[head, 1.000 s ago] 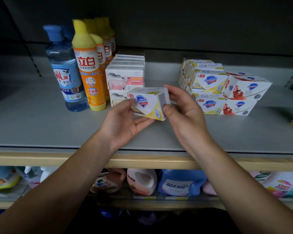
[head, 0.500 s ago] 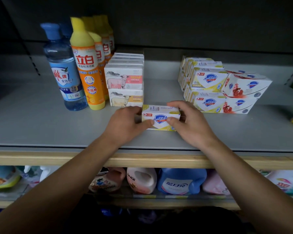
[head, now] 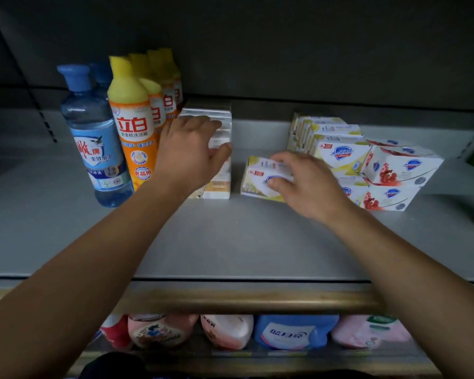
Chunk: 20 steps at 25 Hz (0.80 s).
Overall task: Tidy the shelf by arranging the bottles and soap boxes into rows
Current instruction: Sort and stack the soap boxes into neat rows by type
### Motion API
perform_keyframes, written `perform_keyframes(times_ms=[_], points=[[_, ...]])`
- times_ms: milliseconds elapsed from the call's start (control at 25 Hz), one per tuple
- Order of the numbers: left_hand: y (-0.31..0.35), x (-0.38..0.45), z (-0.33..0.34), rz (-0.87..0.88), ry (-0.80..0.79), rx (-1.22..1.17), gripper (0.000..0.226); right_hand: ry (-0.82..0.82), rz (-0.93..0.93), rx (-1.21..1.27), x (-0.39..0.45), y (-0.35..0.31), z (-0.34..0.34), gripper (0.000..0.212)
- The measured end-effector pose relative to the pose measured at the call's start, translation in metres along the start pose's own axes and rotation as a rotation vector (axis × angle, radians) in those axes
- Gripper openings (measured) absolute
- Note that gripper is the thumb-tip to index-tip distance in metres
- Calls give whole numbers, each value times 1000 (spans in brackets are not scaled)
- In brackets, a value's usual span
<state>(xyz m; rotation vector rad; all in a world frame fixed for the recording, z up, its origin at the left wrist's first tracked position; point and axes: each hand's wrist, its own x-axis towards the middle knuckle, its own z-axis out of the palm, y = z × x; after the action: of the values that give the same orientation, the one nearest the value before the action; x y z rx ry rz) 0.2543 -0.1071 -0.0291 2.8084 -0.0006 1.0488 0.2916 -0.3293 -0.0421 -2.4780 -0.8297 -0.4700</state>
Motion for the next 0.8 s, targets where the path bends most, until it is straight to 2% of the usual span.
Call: perform_keyframes(times_ms=[80,160,320,560,800], points=[[-7,2,12,-28,-16,90,55,122,15,-116,29,6,5,40],[-10,-2,23,-31,50,99,55,160,20,-248,63,13,20,41],[-10,-4,33,-52,158,48,50,82,37,-453,124,35,59,44],[-11,-4,39,-70,219,4,50,9,61,-372,173,56,113,40],[-12,-4,42,-84,232,-10,51,96,69,-344,185,61,133,40]])
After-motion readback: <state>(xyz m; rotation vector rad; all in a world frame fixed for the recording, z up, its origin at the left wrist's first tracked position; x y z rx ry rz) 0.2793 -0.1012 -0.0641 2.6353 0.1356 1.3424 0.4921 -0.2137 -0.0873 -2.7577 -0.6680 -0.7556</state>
